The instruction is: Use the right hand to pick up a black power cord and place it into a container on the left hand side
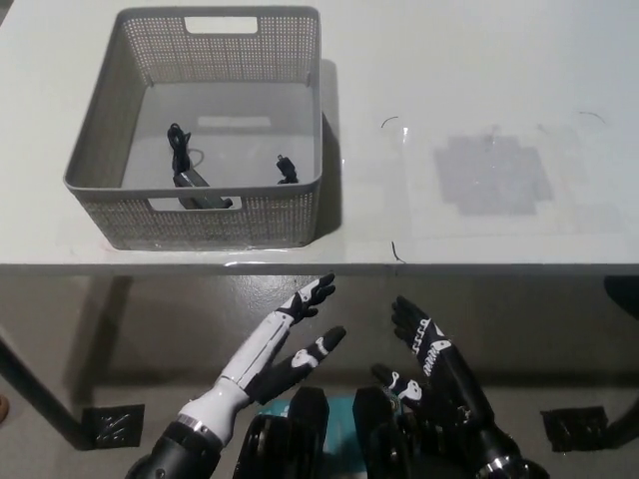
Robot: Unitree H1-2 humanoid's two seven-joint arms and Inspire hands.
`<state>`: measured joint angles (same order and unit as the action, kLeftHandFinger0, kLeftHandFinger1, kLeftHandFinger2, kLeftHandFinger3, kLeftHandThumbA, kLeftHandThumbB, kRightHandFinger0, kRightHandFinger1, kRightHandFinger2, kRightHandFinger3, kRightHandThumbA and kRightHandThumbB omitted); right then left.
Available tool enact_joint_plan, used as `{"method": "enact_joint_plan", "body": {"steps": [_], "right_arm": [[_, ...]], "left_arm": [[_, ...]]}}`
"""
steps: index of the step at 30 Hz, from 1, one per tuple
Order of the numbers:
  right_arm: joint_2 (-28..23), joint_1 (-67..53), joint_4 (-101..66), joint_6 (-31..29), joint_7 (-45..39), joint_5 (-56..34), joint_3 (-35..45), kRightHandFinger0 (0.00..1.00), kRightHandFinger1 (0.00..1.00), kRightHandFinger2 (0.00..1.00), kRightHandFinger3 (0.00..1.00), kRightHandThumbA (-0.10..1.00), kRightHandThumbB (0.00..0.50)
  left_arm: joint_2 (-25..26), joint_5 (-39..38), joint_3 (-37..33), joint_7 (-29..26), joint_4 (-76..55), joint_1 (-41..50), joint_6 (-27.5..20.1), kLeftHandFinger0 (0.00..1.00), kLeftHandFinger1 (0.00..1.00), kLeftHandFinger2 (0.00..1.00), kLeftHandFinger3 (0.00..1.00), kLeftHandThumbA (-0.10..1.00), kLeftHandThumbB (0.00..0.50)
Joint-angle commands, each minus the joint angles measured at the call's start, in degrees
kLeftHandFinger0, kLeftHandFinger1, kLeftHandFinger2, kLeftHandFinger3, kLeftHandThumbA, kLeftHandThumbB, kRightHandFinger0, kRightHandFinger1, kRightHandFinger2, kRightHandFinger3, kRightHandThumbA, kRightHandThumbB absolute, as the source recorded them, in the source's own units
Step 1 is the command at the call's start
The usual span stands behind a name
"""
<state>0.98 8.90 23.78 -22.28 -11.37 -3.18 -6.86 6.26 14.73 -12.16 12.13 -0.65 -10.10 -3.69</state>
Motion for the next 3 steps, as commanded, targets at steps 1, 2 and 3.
{"method": "enact_joint_plan", "body": {"steps": [1, 2, 3], "right_arm": [[0.4, 1.5, -1.4, -3.4, 0.3, -0.5, 0.6, 1.0, 1.0, 1.0, 1.0, 1.0, 0.473], [0.4, 1.5, -1.4, -3.2, 0.6, -0.2, 0.7, 1.0, 1.0, 1.0, 1.0, 1.0, 0.487], [0.5, 1.5, -1.5, -2.9, 0.9, 0.0, 0.7, 1.0, 1.0, 1.0, 1.0, 1.0, 0.484]], "left_arm": [[0.1, 0.0, -0.4, 0.6, -2.2, -1.7, 2.2, 1.0, 1.0, 1.0, 1.0, 0.05, 0.407], [0.0, 0.0, -0.3, 0.5, -2.2, -1.6, 2.2, 1.0, 1.0, 1.0, 1.0, -0.05, 0.413], [-0.1, 0.2, -0.2, 0.2, -2.2, -1.6, 2.3, 1.0, 1.0, 1.0, 1.0, -0.09, 0.415]]}}
